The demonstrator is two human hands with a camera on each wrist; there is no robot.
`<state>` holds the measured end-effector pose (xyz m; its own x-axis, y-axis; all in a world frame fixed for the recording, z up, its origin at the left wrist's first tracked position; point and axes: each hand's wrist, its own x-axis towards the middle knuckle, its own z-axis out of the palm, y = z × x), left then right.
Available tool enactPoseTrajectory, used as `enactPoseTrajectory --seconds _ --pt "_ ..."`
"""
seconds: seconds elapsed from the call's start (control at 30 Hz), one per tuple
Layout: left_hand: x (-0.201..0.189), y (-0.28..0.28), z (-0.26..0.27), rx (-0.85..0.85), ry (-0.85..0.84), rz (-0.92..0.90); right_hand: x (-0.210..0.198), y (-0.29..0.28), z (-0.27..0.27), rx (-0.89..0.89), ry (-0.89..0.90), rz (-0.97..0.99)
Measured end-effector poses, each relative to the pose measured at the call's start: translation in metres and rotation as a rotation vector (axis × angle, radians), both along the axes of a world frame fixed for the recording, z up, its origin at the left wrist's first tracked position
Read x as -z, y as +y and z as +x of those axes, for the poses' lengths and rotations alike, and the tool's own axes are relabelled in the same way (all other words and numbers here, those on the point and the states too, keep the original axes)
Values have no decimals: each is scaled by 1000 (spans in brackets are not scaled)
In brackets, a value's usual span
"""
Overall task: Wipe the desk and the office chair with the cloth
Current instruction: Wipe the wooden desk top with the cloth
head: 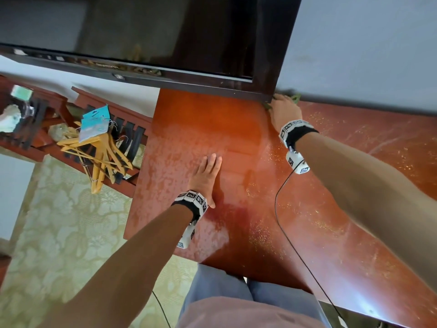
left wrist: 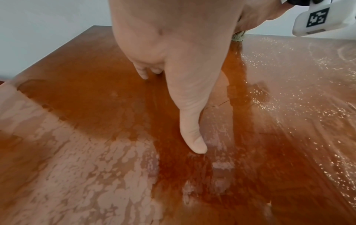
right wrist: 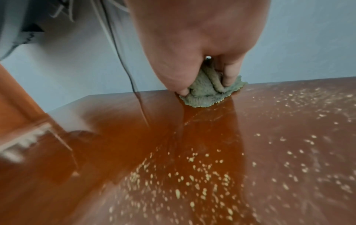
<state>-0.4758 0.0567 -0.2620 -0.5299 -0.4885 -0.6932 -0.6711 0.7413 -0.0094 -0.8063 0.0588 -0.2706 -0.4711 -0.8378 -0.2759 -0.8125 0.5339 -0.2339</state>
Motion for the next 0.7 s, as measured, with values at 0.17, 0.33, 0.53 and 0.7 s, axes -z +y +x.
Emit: enactPoseTrajectory --seconds 0.17,0.33,0.53,0.7 --pt "1 2 -1 -7 -9 -15 -8 1 0 58 0 -23" --pt "2 0 1 -15 8 3 -7 21 14 -95 37 81" --pt "0 -4 2 3 7 18 -6 56 46 -257 -5 158" --pt "-7 -4 2 13 5 18 -3 97 92 -297 -22 192"
